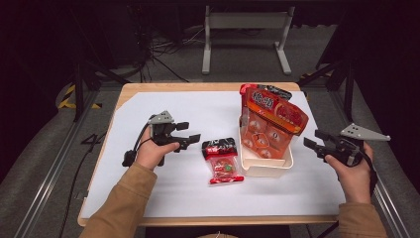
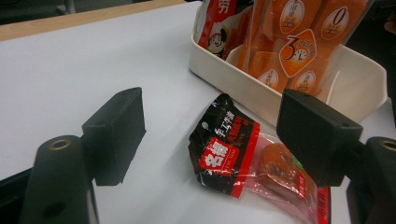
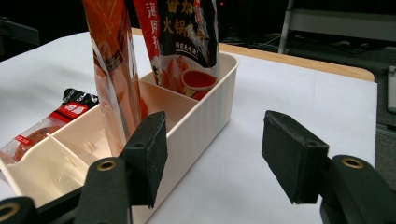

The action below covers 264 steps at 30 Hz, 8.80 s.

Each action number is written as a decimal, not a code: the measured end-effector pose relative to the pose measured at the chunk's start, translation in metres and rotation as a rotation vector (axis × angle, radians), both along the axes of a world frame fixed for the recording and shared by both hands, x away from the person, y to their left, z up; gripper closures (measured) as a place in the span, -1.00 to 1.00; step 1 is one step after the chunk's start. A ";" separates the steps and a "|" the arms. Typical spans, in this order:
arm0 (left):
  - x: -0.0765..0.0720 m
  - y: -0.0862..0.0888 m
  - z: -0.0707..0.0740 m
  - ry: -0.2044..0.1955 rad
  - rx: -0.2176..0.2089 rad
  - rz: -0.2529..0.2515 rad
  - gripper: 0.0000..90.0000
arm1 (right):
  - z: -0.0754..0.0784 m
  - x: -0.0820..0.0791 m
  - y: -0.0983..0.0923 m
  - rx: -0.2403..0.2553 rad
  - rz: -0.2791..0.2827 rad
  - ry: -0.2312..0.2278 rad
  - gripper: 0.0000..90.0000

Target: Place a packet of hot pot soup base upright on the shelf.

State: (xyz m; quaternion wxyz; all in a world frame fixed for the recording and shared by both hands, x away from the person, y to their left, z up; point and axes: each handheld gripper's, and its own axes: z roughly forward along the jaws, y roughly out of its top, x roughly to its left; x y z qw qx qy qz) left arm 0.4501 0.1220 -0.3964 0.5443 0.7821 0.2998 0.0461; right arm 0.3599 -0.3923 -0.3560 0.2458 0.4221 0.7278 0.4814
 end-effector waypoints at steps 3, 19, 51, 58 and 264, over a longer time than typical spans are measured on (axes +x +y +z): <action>0.006 -0.004 -0.005 0.014 0.006 0.003 -0.47 | -0.003 0.002 0.000 -0.001 0.003 0.006 -0.11; 0.020 -0.025 -0.024 0.095 0.034 -0.037 -0.47 | -0.009 0.005 0.002 -0.003 0.017 0.030 -0.12; 0.031 -0.046 -0.055 0.289 0.109 -0.130 0.09 | -0.013 0.007 0.005 0.006 0.052 0.058 -0.10; 0.030 -0.050 -0.058 0.305 0.110 -0.155 0.25 | -0.014 0.008 0.005 0.006 0.056 0.057 -0.10; -0.026 -0.156 0.048 -0.162 -0.048 -0.467 0.92 | -0.032 0.014 -0.010 -0.092 0.070 0.142 0.05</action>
